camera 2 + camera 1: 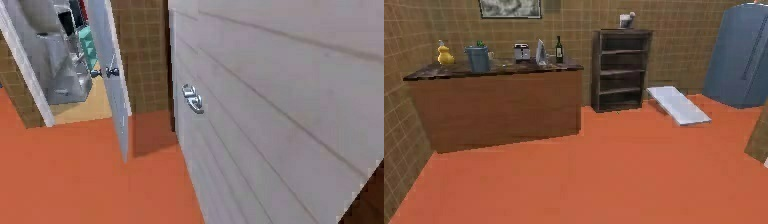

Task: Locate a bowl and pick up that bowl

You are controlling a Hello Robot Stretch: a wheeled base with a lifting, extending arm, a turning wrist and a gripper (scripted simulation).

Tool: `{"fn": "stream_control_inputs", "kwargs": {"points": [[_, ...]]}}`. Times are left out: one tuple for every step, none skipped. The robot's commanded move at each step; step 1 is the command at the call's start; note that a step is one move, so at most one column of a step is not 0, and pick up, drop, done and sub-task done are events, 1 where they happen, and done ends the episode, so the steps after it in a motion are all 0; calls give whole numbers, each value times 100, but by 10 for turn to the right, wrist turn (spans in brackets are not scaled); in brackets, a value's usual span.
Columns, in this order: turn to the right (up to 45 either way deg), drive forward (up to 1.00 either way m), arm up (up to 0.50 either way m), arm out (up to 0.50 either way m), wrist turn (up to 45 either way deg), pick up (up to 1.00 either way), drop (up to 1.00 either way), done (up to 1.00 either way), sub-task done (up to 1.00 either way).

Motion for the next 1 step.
{"fn": "stream_control_inputs", "kwargs": {"points": [[-30, 0, 0, 0, 0, 0, 0, 0, 0]]}}
